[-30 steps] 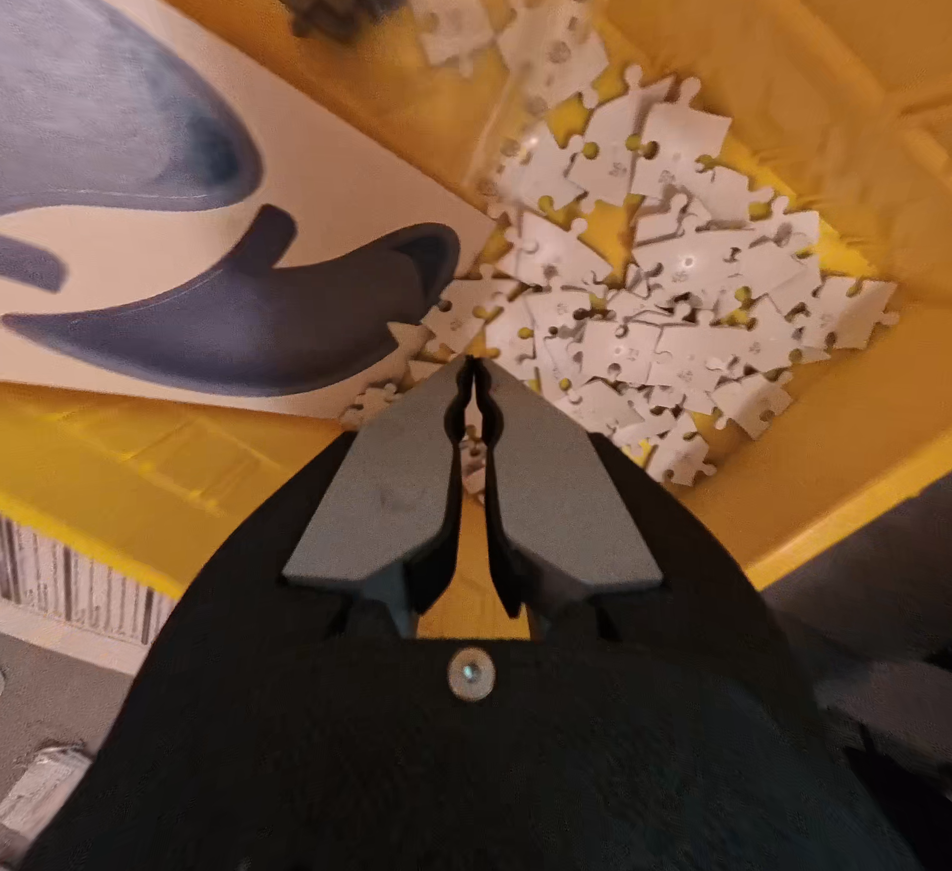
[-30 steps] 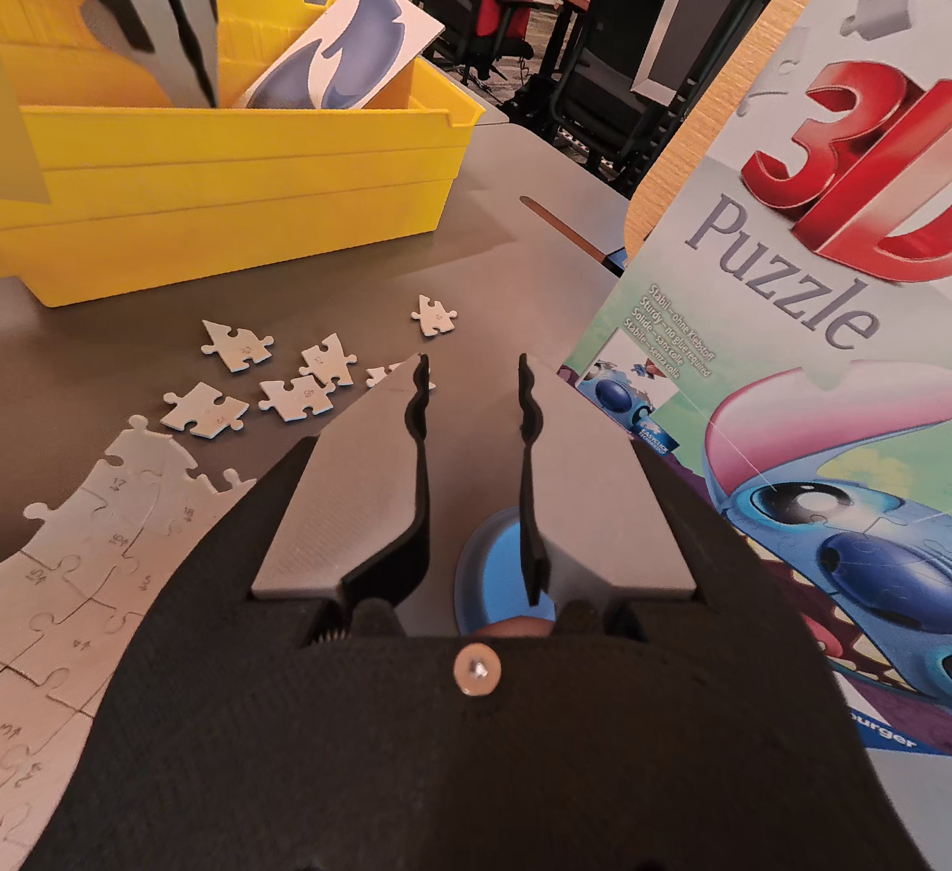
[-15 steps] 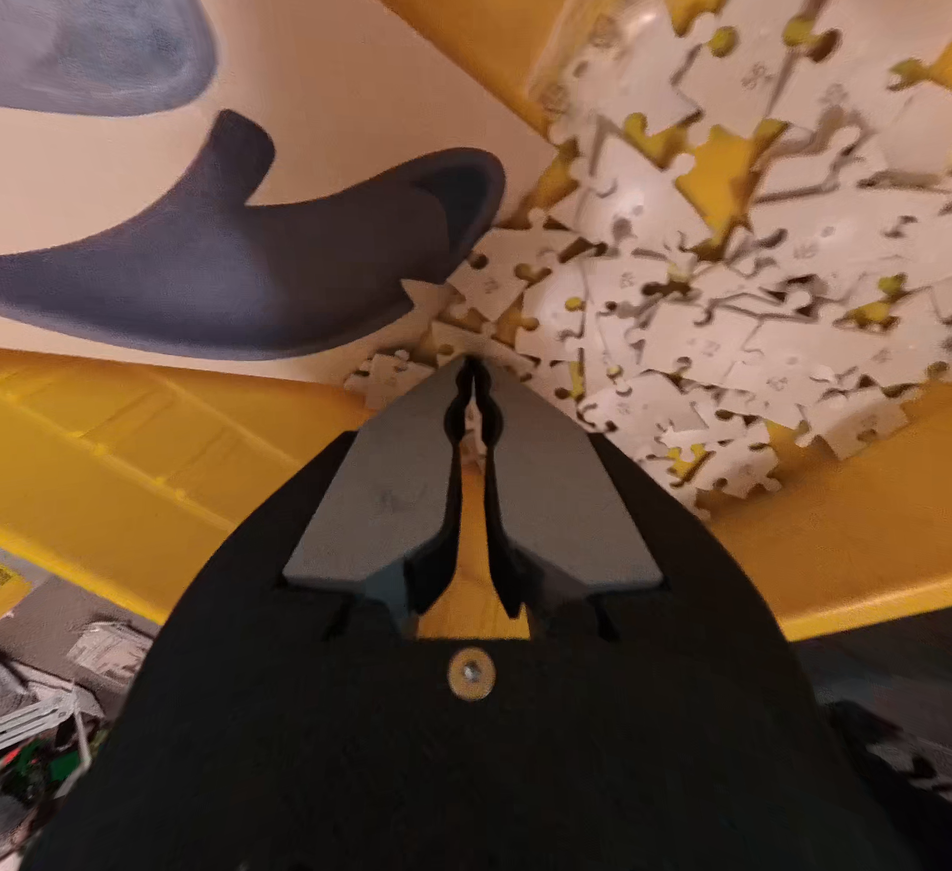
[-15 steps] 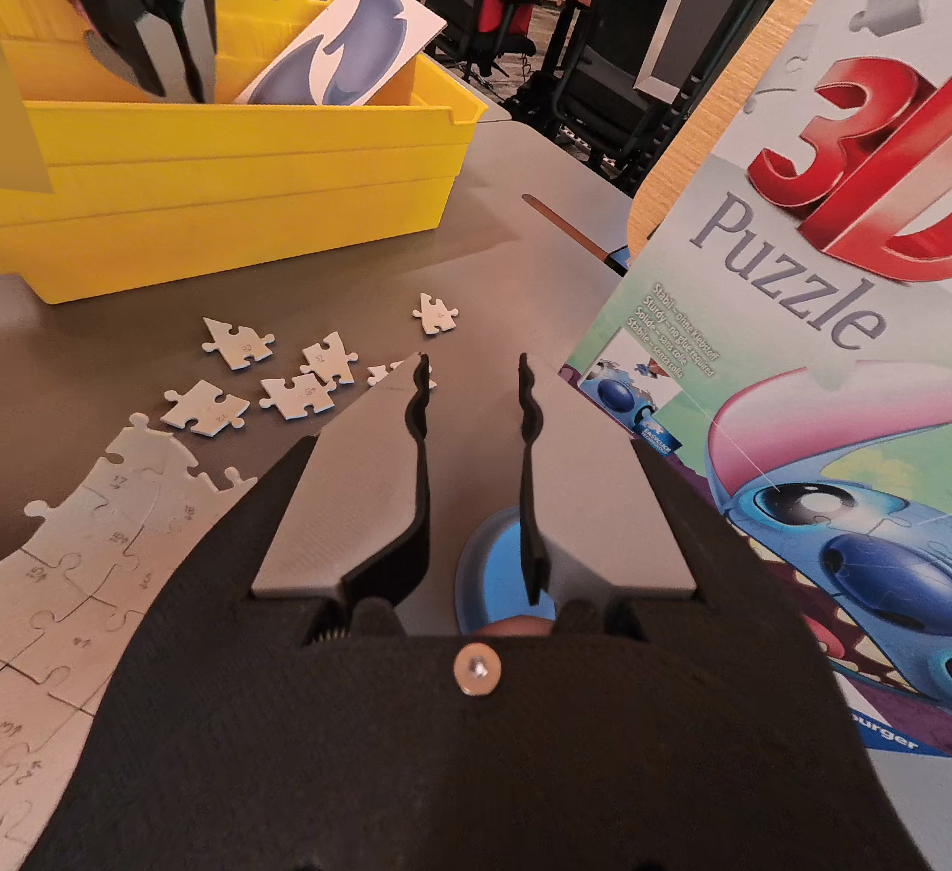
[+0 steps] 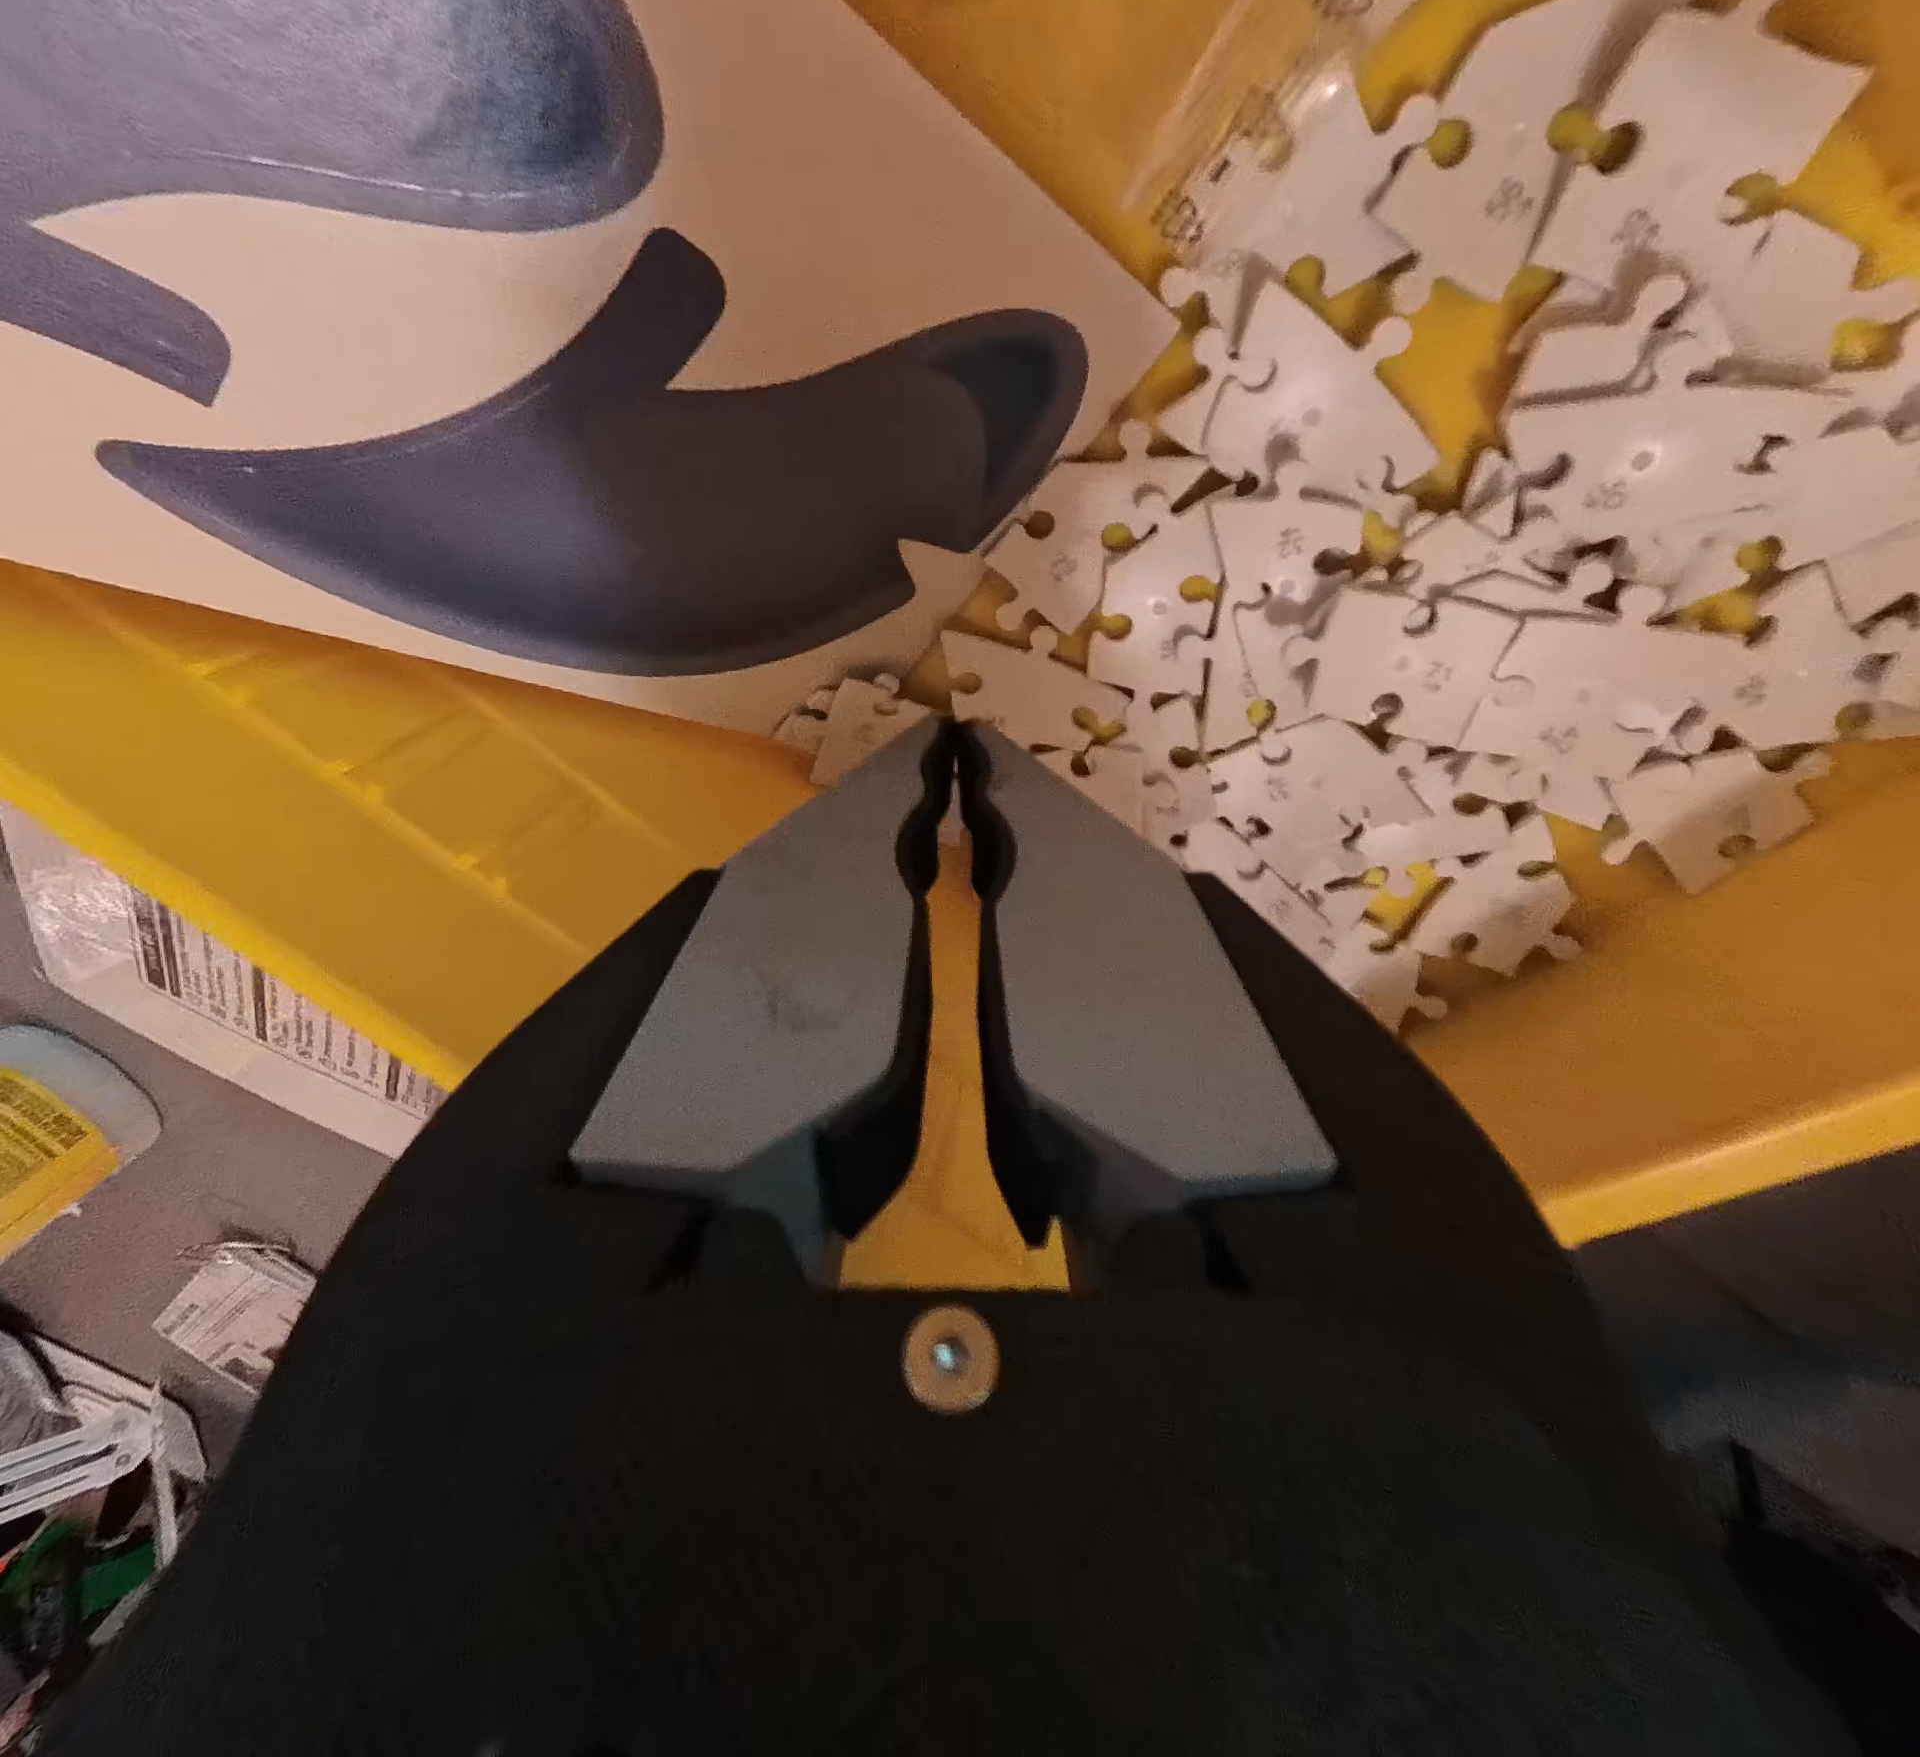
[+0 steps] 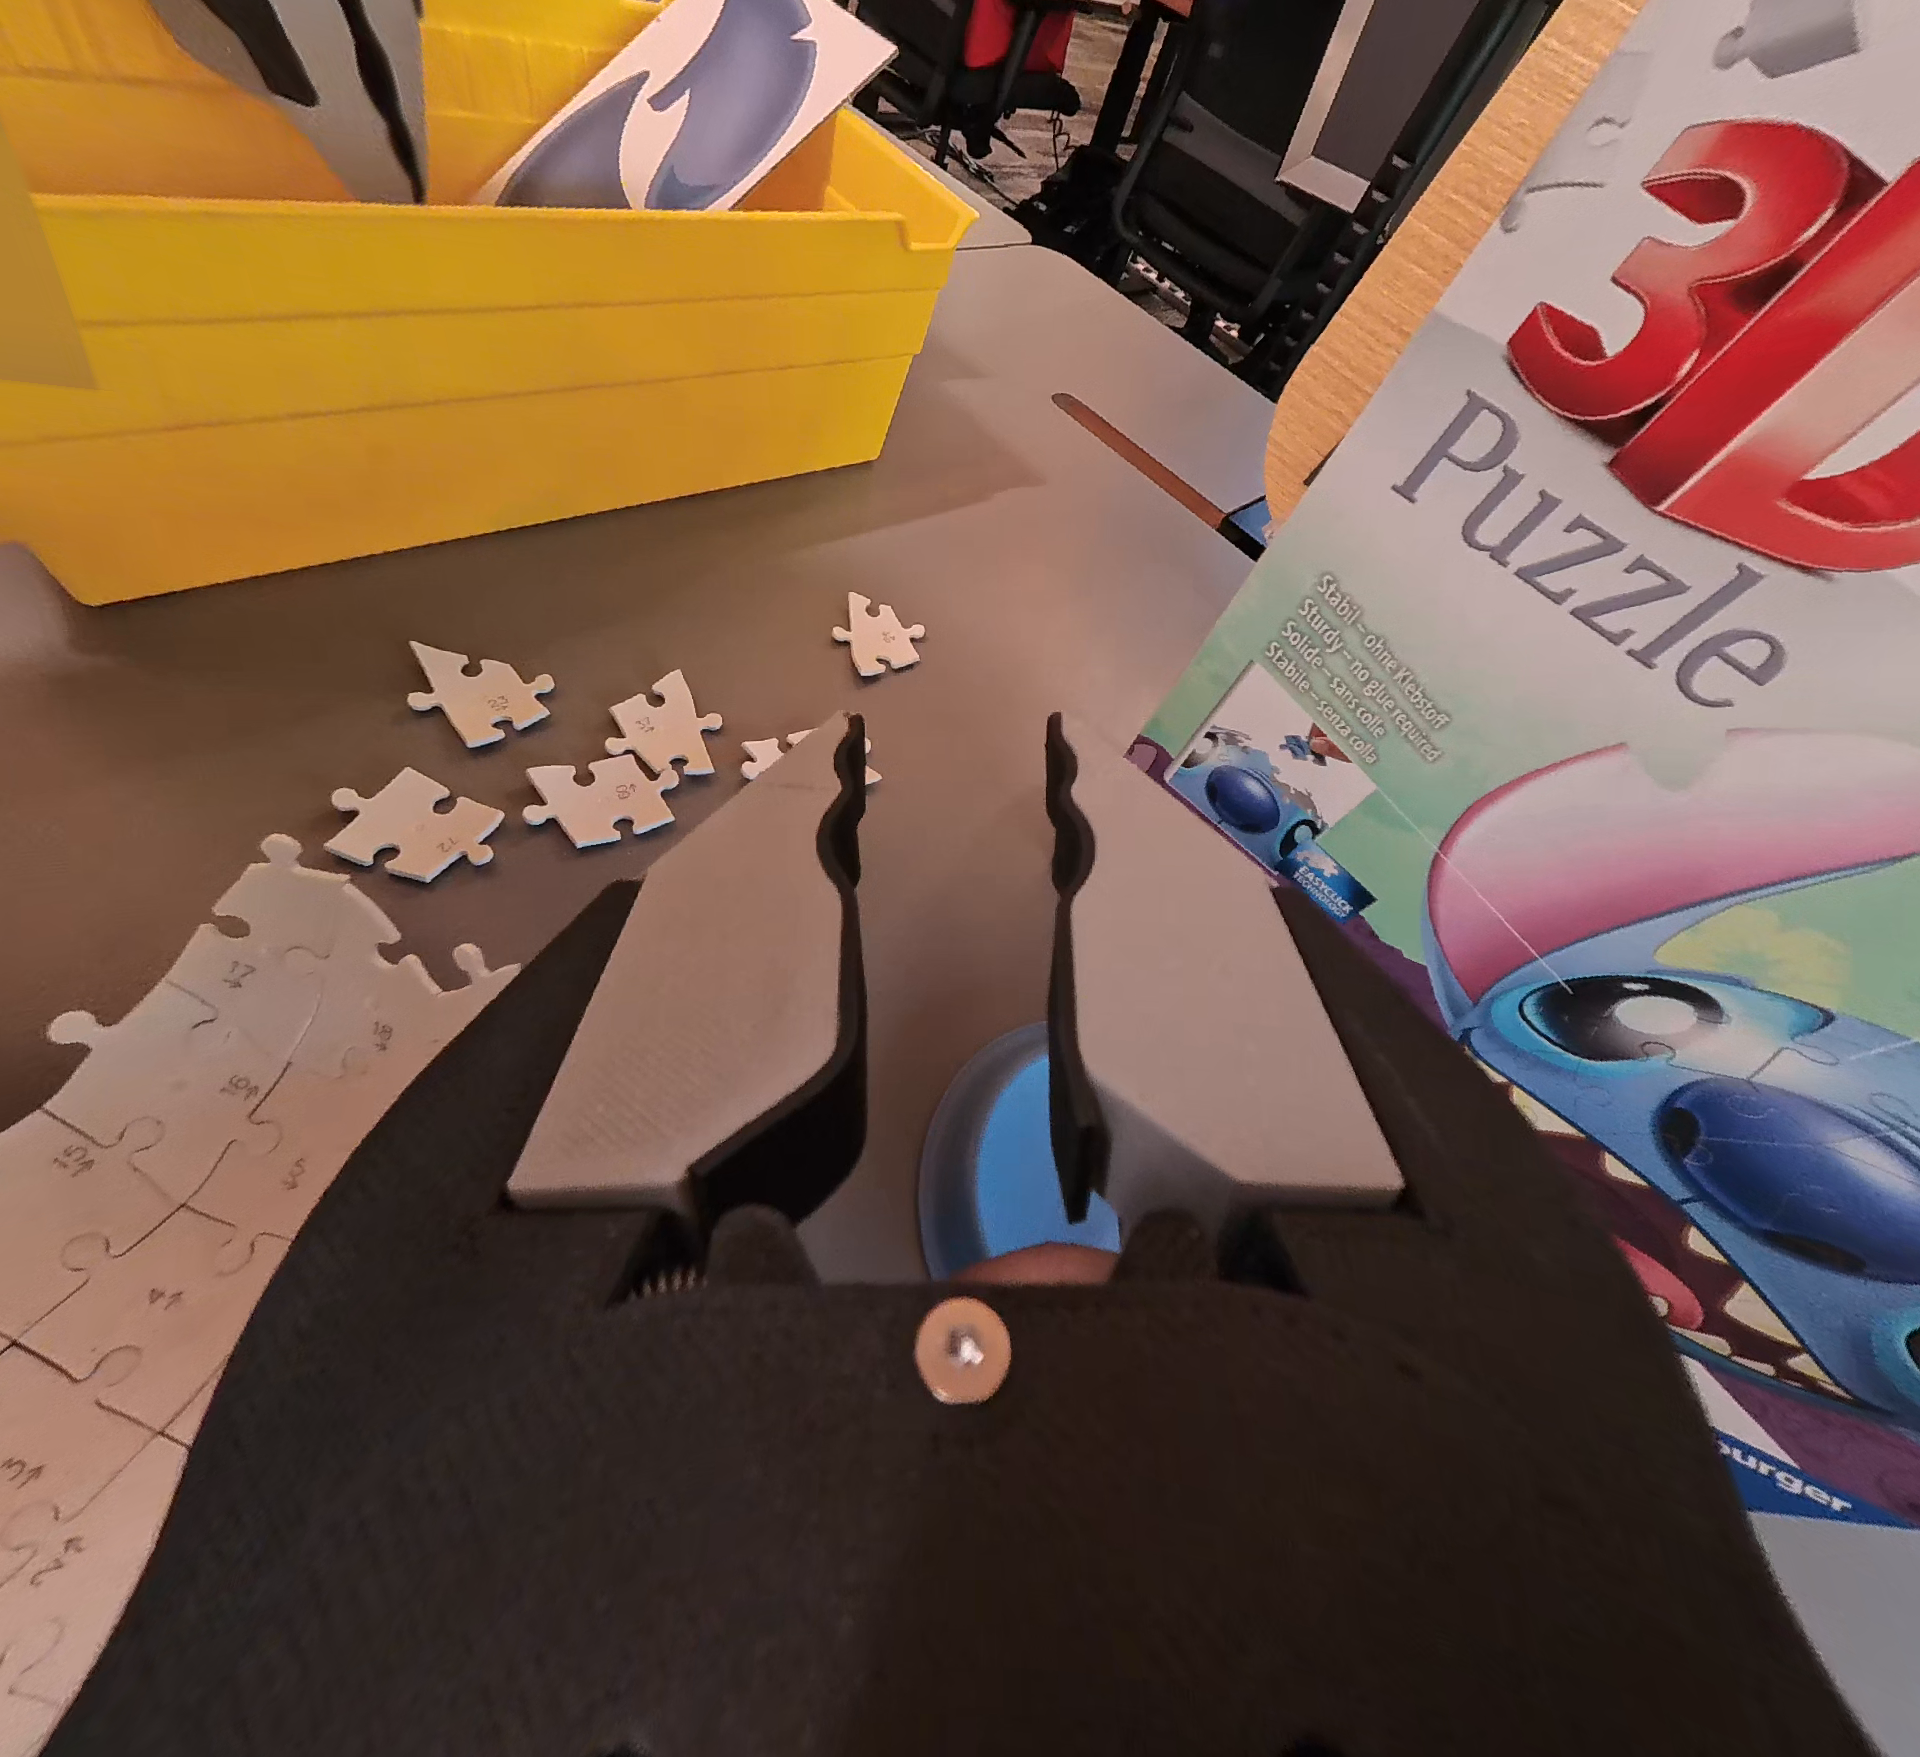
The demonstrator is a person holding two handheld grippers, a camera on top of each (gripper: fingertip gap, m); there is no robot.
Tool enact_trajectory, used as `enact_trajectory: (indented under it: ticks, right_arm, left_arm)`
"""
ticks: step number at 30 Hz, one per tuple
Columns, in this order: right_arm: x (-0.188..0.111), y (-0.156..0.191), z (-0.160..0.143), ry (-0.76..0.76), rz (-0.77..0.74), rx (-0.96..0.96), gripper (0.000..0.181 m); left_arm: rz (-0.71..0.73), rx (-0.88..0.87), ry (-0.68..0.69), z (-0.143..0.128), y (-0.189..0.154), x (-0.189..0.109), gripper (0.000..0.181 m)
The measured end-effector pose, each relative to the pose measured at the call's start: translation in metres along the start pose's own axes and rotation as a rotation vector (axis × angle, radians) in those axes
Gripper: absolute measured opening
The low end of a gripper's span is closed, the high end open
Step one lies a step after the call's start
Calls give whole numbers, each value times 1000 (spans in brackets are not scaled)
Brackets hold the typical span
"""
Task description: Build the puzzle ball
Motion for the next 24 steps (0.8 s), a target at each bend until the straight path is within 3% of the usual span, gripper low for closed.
enact_trajectory:
  ticks: [5, 7, 11, 20, 24]
  right_arm:
    - [0, 0, 0, 2, 1, 0, 32]
    - [0, 0, 0, 3, 1, -2, 32]
    - [0, 0, 0, 2, -3, -3, 31]
    - [-1, 0, 1, -4, -3, -2, 31]
    - [-1, -1, 1, -4, -5, -1, 31]
  left_arm:
    - [-92, 7, -185, 25, -7, -7, 0]
    - [-197, 9, -295, 39, -16, -12, 0]
    - [-376, 0, -375, 57, -36, -14, 2]
    - [-204, 18, -162, 35, -25, 5, 0]
    - [-187, -17, -210, 34, -16, -5, 0]
Point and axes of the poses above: each gripper's, where its closed fingertips meet, x out along the fingers, z out of its top, y = z × x across the jaws, the point moved 5 cm from there along -x, back along the fingers, and after that the axes turned 15 degrees about x, right-handed, at the moved point
